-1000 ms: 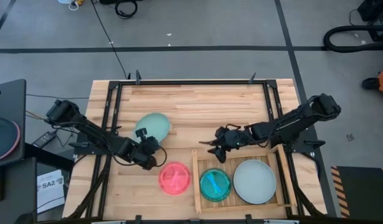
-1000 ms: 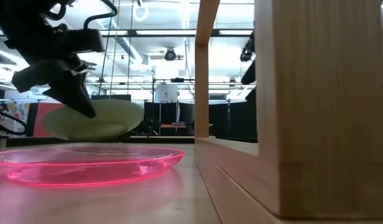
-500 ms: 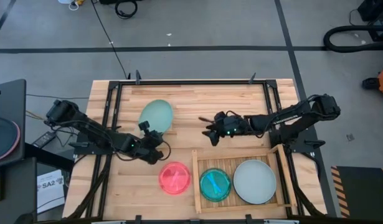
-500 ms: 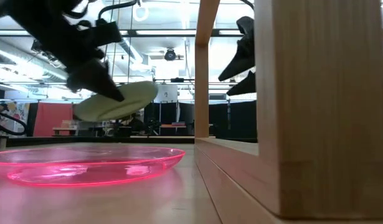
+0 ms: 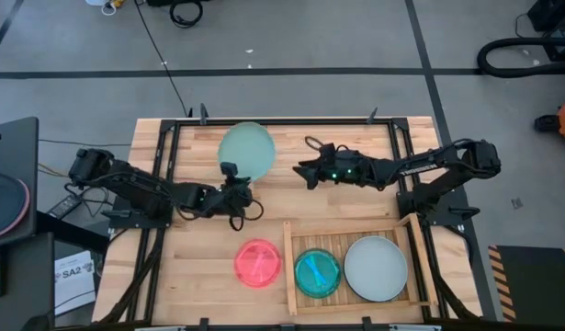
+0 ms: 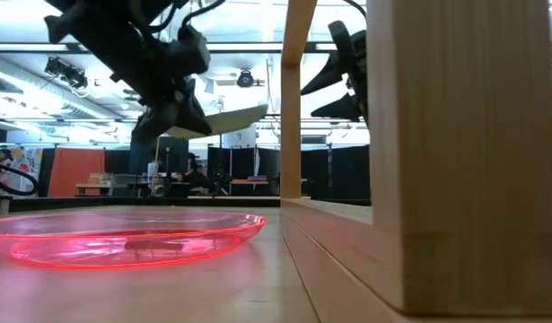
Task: Place and stack plates onto a shelf
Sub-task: Stack the green plate on the gray plate on the shelf
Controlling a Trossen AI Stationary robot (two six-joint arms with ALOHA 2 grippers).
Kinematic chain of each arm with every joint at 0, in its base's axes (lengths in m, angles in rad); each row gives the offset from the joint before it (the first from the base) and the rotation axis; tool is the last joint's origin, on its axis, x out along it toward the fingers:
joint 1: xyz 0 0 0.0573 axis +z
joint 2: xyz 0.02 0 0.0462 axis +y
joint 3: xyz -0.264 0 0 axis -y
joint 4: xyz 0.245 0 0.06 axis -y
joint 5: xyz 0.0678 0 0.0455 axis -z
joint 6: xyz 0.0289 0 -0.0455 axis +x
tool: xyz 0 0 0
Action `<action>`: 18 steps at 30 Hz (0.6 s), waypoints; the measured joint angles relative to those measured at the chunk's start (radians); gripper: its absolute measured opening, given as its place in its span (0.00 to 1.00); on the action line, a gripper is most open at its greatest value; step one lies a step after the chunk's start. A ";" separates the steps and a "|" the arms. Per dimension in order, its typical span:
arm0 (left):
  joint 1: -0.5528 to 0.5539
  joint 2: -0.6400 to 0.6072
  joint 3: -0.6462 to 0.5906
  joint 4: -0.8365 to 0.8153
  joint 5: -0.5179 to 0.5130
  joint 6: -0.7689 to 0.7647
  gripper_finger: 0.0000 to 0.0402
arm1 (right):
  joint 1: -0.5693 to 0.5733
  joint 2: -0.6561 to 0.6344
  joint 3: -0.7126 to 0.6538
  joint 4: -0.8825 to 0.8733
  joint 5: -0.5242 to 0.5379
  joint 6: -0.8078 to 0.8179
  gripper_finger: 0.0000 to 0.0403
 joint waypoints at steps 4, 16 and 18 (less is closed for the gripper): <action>0.036 0.000 0.000 0.000 0.000 0.216 0.05 | -0.041 0.000 0.000 0.044 0.000 0.039 0.54; 0.119 0.000 0.000 0.049 0.035 0.793 0.05 | -0.094 0.000 0.000 0.062 -0.001 0.073 0.54; 0.128 0.000 0.000 0.064 0.053 0.843 0.05 | -0.094 0.000 0.000 0.062 -0.002 0.086 0.54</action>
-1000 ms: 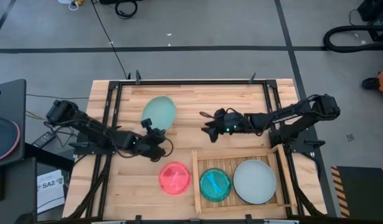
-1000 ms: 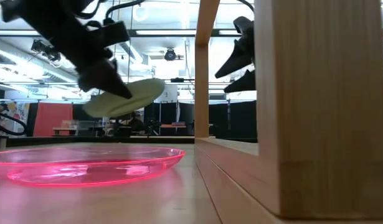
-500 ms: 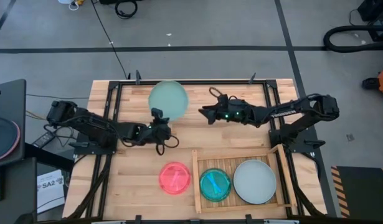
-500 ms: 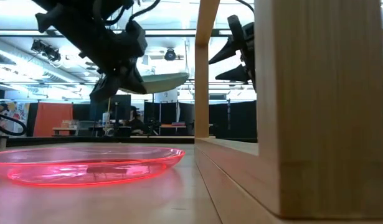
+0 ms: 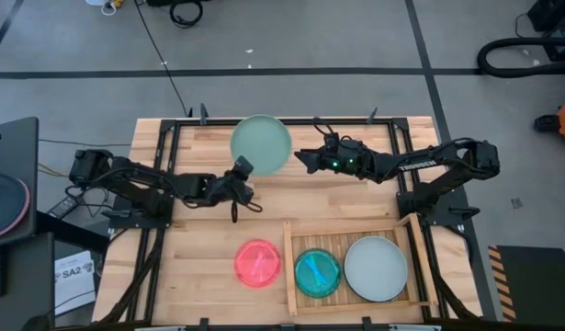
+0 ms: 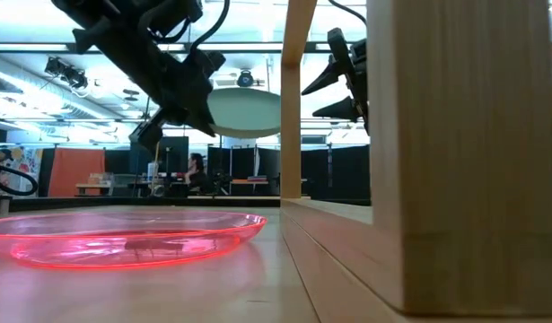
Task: Place and stack plates onto a shelf
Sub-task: Stack the green plate on the gray plate on the shelf
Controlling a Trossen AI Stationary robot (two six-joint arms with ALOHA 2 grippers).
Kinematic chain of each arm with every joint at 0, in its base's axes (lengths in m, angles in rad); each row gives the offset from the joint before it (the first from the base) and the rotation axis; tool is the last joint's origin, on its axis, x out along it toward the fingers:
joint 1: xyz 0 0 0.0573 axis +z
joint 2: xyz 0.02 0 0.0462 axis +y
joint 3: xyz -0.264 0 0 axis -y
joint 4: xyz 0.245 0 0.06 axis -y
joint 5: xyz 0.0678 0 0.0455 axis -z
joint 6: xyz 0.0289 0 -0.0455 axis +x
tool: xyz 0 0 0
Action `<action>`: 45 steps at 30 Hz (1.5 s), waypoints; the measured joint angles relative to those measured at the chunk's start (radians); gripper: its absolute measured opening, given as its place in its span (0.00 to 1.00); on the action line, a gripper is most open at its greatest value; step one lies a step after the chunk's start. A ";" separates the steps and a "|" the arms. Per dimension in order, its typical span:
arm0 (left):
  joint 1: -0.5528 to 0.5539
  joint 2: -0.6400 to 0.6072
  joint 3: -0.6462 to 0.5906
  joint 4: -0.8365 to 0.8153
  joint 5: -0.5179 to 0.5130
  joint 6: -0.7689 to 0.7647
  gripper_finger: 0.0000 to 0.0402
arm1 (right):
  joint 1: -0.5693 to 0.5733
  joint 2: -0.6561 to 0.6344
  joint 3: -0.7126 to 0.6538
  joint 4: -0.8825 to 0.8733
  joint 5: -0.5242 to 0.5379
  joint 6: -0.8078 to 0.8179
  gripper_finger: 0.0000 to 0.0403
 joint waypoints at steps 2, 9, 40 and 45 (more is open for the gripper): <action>0.006 0.000 0.000 0.012 0.026 0.038 0.05 | 0.002 0.000 0.000 0.000 0.000 0.019 0.54; 0.007 0.000 0.000 0.071 0.068 0.128 0.05 | 0.002 0.000 0.000 -0.001 0.037 0.022 0.54; 0.005 0.000 0.000 0.194 0.083 0.324 0.08 | 0.002 0.000 0.000 0.000 0.045 -0.028 0.22; 0.005 0.000 0.000 0.200 0.081 0.321 0.13 | 0.001 0.000 0.000 -0.005 0.049 -0.032 0.13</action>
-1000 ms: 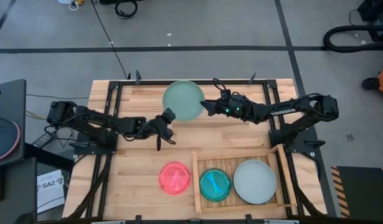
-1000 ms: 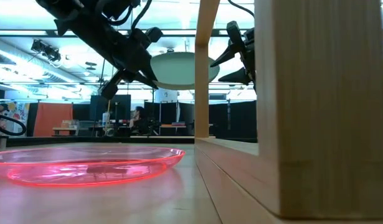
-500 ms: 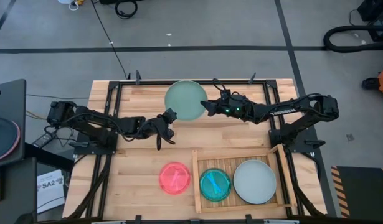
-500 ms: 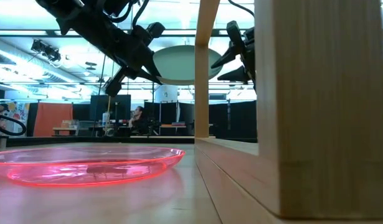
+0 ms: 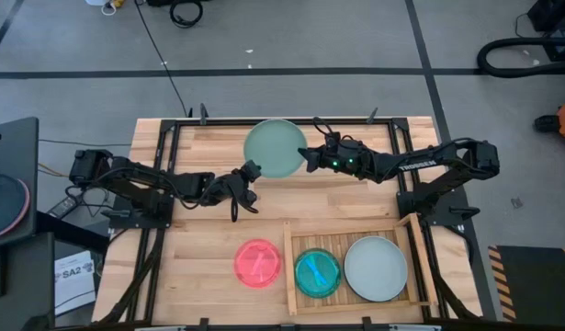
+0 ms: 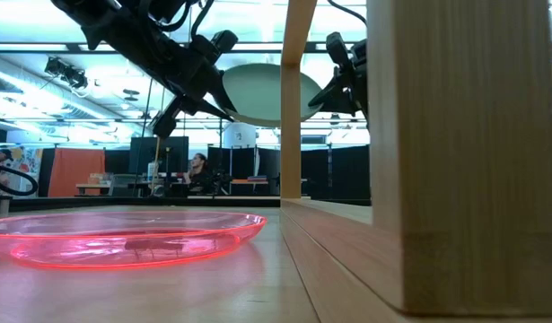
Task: Place and stack plates onto a shelf
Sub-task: Stack the green plate on the gray plate on the shelf
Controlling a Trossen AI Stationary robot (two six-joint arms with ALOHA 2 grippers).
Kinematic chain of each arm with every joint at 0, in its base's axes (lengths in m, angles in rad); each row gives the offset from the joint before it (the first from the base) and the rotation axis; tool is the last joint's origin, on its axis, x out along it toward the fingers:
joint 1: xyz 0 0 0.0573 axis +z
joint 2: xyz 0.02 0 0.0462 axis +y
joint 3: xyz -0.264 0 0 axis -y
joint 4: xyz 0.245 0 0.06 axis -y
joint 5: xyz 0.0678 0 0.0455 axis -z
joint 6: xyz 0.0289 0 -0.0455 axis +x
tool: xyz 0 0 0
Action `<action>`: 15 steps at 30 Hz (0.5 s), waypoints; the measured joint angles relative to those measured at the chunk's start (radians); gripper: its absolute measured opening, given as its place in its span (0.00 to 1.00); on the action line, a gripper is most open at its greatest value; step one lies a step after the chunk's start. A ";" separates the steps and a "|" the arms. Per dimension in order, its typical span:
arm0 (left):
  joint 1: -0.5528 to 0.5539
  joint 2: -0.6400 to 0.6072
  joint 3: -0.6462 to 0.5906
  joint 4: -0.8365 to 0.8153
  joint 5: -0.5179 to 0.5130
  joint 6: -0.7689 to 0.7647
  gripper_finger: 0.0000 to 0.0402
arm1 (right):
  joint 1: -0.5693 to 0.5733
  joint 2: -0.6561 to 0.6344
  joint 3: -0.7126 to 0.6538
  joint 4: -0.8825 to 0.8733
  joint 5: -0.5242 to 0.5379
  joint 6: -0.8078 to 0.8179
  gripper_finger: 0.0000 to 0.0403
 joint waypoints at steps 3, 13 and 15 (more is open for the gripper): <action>-0.001 0.000 0.000 0.005 0.003 0.002 0.16 | -0.001 0.000 0.000 -0.005 0.008 -0.007 0.08; -0.001 -0.001 0.000 0.017 0.003 -0.008 0.26 | -0.007 0.000 0.000 0.002 0.038 -0.050 0.05; 0.000 -0.001 0.000 0.018 0.003 -0.009 0.28 | -0.012 0.000 0.000 0.004 0.053 -0.058 0.05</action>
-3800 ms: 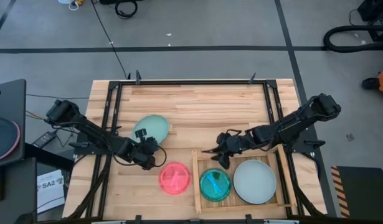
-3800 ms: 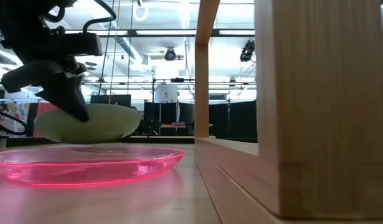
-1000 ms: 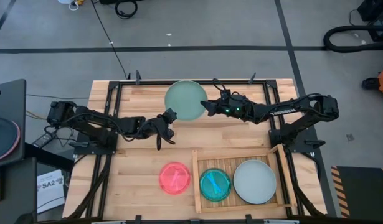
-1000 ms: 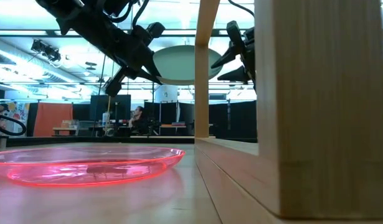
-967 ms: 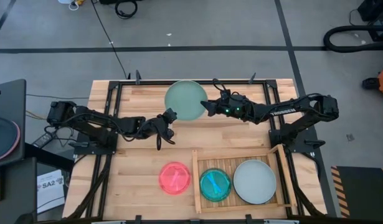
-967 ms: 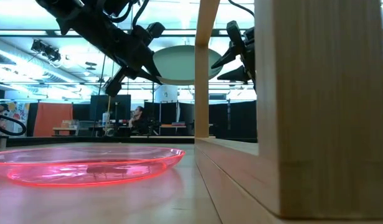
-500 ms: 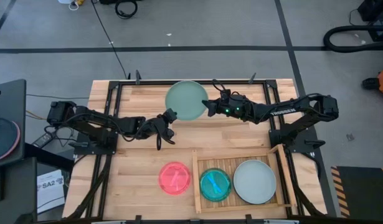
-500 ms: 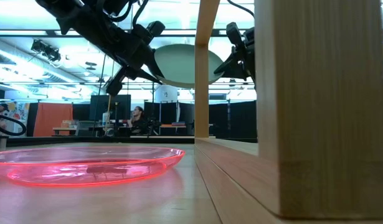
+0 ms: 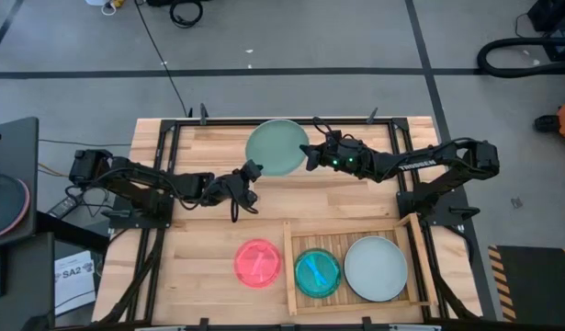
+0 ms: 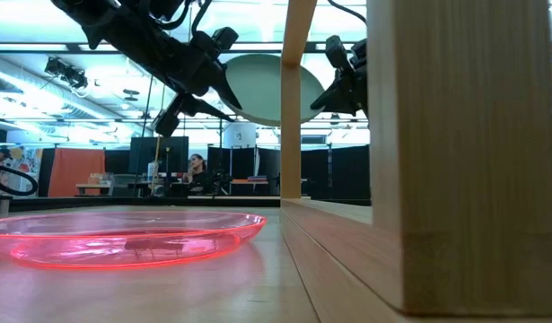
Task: Place and stack plates onto a shelf
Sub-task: Stack the green plate on the gray plate on the shelf
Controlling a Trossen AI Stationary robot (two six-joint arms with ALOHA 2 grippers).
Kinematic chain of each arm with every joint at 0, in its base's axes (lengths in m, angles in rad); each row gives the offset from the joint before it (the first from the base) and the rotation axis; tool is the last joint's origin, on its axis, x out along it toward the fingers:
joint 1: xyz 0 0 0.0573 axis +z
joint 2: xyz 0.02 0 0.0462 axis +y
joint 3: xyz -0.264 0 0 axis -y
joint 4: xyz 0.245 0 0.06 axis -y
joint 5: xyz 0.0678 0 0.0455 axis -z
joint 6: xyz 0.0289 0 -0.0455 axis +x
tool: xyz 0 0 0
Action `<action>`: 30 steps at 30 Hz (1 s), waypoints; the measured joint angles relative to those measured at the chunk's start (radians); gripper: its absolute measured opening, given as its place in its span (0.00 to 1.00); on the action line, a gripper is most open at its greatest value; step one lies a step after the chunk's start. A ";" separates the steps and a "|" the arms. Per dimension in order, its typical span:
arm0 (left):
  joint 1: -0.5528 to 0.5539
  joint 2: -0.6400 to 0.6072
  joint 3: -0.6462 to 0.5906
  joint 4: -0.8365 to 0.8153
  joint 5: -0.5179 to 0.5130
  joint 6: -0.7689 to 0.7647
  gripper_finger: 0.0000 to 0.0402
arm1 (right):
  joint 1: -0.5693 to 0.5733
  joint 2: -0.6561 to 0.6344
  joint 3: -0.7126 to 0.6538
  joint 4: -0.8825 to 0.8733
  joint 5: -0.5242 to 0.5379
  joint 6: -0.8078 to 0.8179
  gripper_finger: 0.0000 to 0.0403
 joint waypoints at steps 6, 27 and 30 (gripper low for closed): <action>0.001 0.000 0.000 0.019 -0.008 -0.001 0.34 | -0.030 0.000 0.000 0.001 0.054 -0.041 0.05; 0.000 0.000 -0.001 0.032 -0.003 -0.477 0.36 | -0.249 -0.006 0.000 0.003 -0.038 -0.202 0.05; 0.000 0.000 -0.001 0.032 -0.003 -0.567 0.36 | -0.282 -0.027 0.000 -0.008 -0.098 -0.207 0.05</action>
